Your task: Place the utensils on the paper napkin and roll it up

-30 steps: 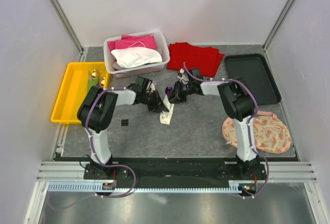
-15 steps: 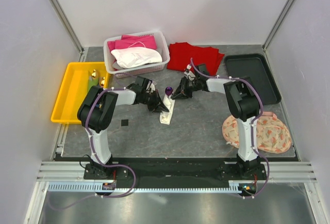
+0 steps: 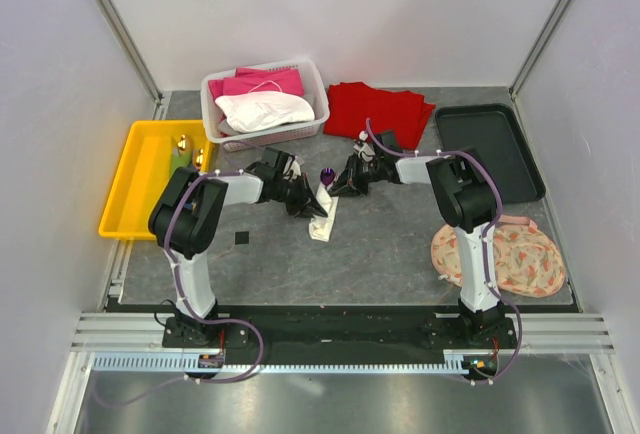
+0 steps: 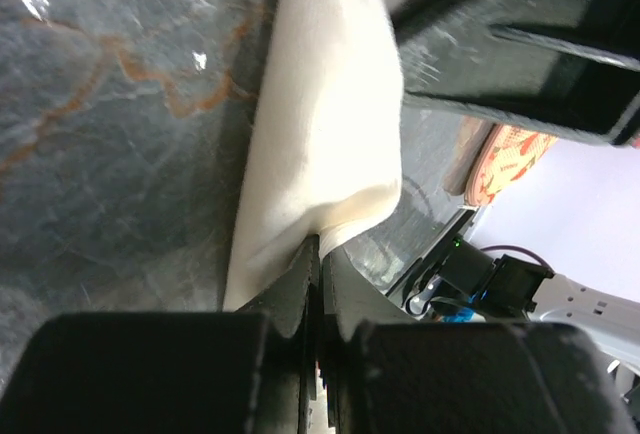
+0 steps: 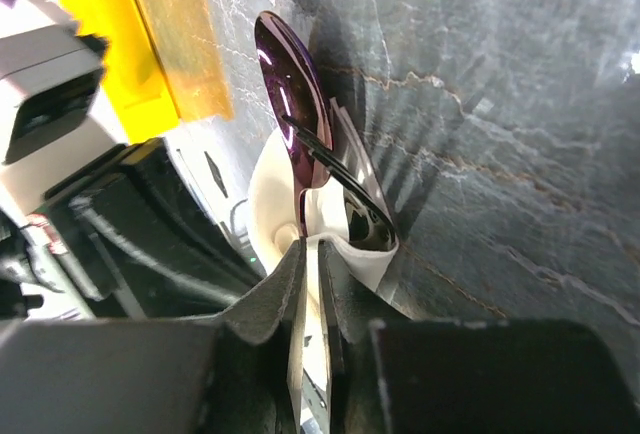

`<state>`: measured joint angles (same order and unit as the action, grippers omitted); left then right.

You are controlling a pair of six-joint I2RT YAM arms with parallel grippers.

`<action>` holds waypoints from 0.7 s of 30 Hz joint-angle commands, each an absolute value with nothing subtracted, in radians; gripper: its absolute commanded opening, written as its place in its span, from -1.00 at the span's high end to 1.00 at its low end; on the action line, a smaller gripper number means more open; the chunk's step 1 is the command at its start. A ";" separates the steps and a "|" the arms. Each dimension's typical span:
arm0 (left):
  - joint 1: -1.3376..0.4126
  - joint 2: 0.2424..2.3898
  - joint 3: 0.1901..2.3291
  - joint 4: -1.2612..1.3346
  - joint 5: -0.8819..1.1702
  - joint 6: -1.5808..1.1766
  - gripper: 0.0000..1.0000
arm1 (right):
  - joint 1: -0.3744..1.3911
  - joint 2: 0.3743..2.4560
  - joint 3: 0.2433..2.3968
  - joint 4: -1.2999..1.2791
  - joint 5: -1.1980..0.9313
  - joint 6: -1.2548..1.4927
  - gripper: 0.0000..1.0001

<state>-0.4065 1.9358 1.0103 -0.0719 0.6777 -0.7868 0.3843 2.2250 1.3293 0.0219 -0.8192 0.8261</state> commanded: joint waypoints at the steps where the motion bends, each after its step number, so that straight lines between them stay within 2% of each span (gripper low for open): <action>1: -0.423 1.845 1.025 -0.057 0.656 -0.738 0.95 | 0.388 2.244 1.292 0.035 -0.781 0.819 0.68; 12: -0.482 1.914 1.081 0.024 0.718 -0.814 0.95 | 0.388 2.241 1.282 0.028 -0.764 0.808 0.69; 21: -0.486 1.991 1.074 0.061 0.675 -0.833 0.94 | 0.391 2.244 1.284 0.028 -0.759 0.811 0.69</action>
<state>-0.4793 1.9636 1.0557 0.0017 0.6865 -0.8017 0.3843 2.2250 1.3090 0.0498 -0.8230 0.8345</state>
